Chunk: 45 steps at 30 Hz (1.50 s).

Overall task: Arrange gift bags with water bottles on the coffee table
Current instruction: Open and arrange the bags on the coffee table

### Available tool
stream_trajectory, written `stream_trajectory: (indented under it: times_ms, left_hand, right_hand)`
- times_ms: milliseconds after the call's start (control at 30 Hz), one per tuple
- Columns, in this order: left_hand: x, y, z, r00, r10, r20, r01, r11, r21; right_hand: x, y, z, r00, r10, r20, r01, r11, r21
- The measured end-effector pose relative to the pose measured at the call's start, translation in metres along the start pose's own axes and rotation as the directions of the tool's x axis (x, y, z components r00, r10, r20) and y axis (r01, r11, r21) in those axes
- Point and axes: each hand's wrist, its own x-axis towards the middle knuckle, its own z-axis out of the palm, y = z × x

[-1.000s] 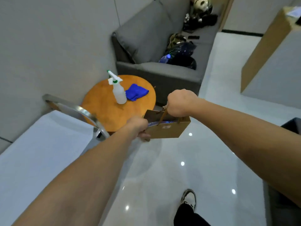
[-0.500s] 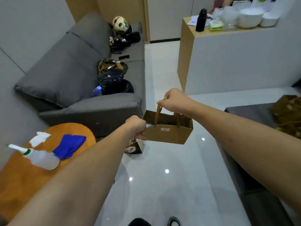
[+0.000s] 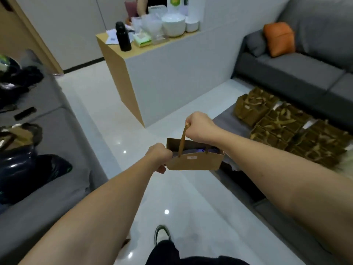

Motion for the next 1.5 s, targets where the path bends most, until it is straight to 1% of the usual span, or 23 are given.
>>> stream_trajectory:
  times_ms: [67, 167, 233, 400, 633, 733, 900, 1033, 1200, 1267, 1400, 1500]
  left_hand:
    - [0.028, 0.026, -0.01, 0.997, 0.074, 0.023, -0.075, 0.996, 0.039]
    - [0.064, 0.066, -0.016, 0.984, 0.179, -0.013, -0.176, 0.977, 0.118]
    - [0.082, 0.091, -0.014, 0.973, 0.232, -0.013, -0.227, 0.958, 0.174]
    - [0.125, 0.155, -0.003, 0.949, 0.308, 0.059, -0.31, 0.893, 0.325]
    - [0.198, 0.247, 0.036, 0.942, 0.306, 0.139, -0.336, 0.841, 0.424]
    - [0.219, 0.278, 0.053, 0.936, 0.299, 0.185, -0.349, 0.85, 0.395]
    - [0.262, 0.319, 0.083, 0.92, 0.315, 0.234, -0.378, 0.871, 0.313]
    - [0.302, 0.345, 0.105, 0.91, 0.335, 0.246, -0.4, 0.864, 0.304]
    - [0.36, 0.375, 0.131, 0.875, 0.327, 0.358, -0.43, 0.864, 0.262]
    - [0.384, 0.385, 0.142, 0.86, 0.3, 0.412, -0.43, 0.862, 0.27]
    - [0.426, 0.407, 0.164, 0.824, 0.249, 0.51, -0.436, 0.853, 0.287]
    - [0.455, 0.417, 0.184, 0.789, 0.208, 0.578, -0.441, 0.847, 0.297]
  right_hand:
    - [0.017, 0.006, -0.015, 0.998, 0.061, -0.029, -0.061, 0.998, -0.013]
    - [0.042, 0.025, -0.034, 0.983, 0.141, -0.116, -0.144, 0.989, -0.019]
    - [0.057, 0.04, -0.044, 0.965, 0.198, -0.173, -0.2, 0.98, 0.008]
    - [0.101, 0.083, -0.062, 0.92, 0.296, -0.258, -0.276, 0.955, 0.113]
    - [0.181, 0.164, -0.086, 0.891, 0.399, -0.217, -0.364, 0.913, 0.183]
    - [0.206, 0.193, -0.092, 0.876, 0.443, -0.191, -0.401, 0.889, 0.22]
    - [0.246, 0.229, -0.111, 0.829, 0.51, -0.229, -0.46, 0.855, 0.24]
    - [0.281, 0.255, -0.124, 0.775, 0.581, -0.248, -0.51, 0.807, 0.297]
    - [0.322, 0.29, -0.132, 0.727, 0.656, -0.202, -0.575, 0.743, 0.344]
    - [0.337, 0.303, -0.134, 0.704, 0.69, -0.169, -0.623, 0.714, 0.319]
    - [0.368, 0.328, -0.133, 0.633, 0.765, -0.117, -0.733, 0.642, 0.226]
    - [0.387, 0.355, -0.132, 0.576, 0.811, -0.1, -0.782, 0.582, 0.221]
